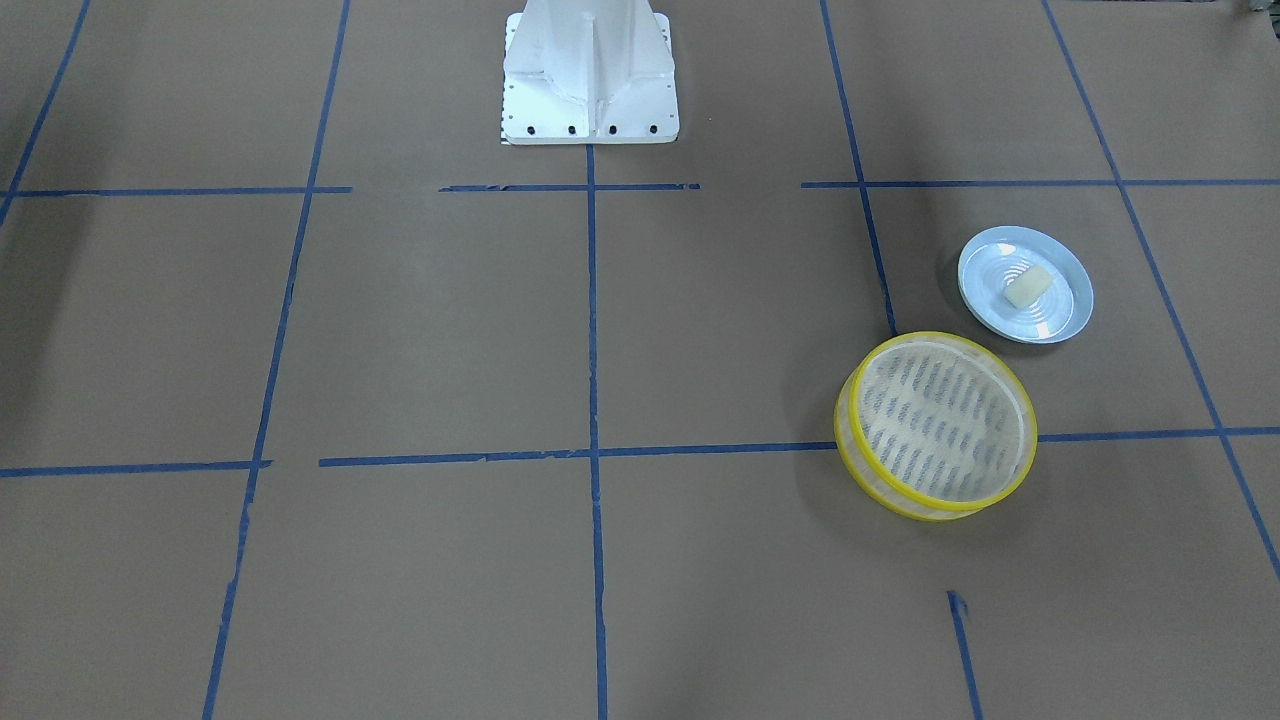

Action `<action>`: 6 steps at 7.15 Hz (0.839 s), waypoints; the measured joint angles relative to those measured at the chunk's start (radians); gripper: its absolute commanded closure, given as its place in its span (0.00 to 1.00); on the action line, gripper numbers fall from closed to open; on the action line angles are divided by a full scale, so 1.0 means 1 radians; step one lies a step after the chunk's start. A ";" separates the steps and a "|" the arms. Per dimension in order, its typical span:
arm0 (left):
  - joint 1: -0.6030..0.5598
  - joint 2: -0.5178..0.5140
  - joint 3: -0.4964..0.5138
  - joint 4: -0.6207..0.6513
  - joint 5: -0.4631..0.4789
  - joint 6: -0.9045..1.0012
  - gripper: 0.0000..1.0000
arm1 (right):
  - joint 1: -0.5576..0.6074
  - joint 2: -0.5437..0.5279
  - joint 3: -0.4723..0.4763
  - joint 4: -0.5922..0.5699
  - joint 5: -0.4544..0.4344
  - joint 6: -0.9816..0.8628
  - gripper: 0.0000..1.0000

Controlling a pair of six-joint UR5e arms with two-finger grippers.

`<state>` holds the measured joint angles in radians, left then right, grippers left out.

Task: Place bun in steamer
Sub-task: 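Move the left gripper toward the pale bun on the blue plate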

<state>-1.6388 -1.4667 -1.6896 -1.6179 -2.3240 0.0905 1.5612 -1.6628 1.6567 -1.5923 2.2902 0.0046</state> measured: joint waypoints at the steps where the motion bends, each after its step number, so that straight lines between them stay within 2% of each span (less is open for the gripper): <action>1: 0.000 0.000 0.000 0.000 0.000 0.000 0.00 | 0.000 0.000 0.000 0.000 0.000 0.000 0.00; 4: 0.010 -0.016 -0.043 0.003 0.000 -0.030 0.00 | -0.001 0.000 0.000 0.000 0.000 0.000 0.00; 6: 0.119 -0.016 -0.174 0.007 0.005 -0.217 0.00 | -0.001 0.000 0.000 0.000 0.000 0.000 0.00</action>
<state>-1.5198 -1.4825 -1.8635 -1.6111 -2.3191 -0.1264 1.5605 -1.6628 1.6567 -1.5923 2.2902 0.0046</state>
